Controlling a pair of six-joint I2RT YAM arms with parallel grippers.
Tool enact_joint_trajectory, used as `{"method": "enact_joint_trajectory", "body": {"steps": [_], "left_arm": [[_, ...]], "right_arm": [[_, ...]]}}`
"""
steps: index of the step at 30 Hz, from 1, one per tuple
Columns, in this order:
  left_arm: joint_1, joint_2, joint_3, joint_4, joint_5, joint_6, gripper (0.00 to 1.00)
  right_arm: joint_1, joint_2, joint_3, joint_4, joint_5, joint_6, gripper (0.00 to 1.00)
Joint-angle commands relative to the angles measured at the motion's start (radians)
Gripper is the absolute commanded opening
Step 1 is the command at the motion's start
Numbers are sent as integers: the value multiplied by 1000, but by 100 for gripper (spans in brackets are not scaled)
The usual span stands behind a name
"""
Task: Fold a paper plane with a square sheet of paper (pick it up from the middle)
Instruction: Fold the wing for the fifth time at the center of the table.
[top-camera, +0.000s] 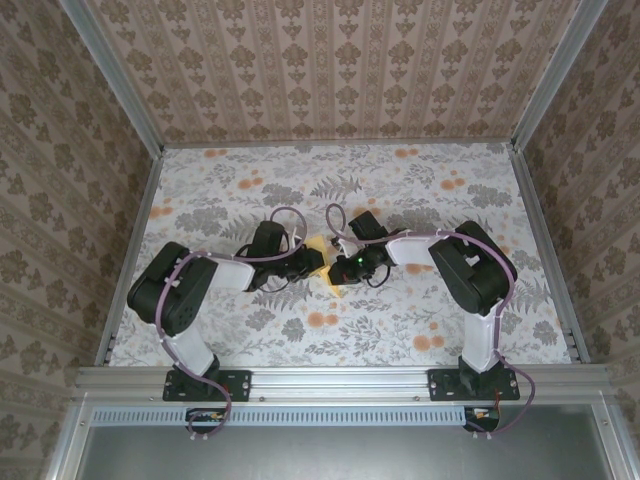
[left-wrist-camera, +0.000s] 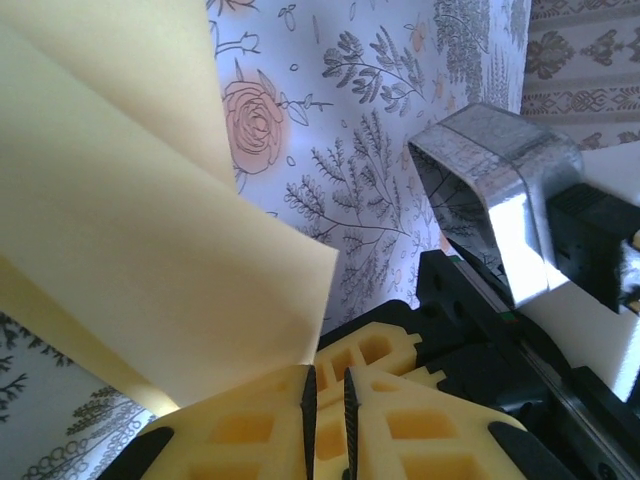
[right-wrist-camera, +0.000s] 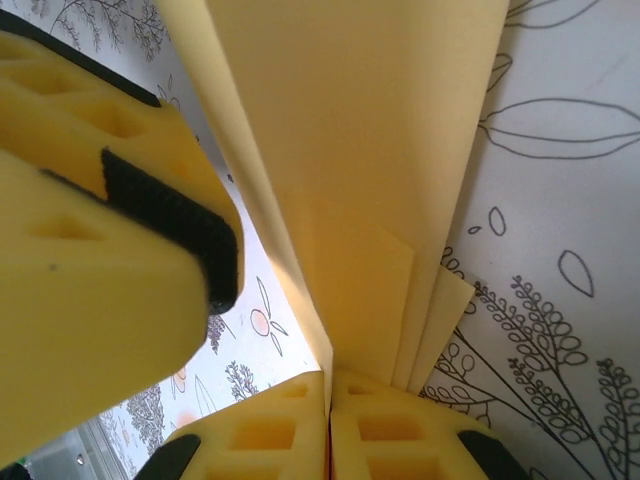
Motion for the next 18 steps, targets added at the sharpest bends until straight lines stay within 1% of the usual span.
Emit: {"method": "enact_joint_trajectory", "body": {"steps": [1, 10, 14, 18], "left_arm": [[-2, 29, 12, -7, -6, 26, 18], [-2, 27, 9, -21, -8, 48, 18], [-2, 17, -24, 81, 6, 33, 18], [-2, -15, -44, 78, -8, 50, 18]], "right_arm": [[-5, 28, 15, -55, 2, 5, 9], [-11, 39, 31, -76, 1, 13, 10], [-14, 49, 36, -87, 1, 19, 10], [-16, 55, 37, -86, 0, 26, 10]]}}
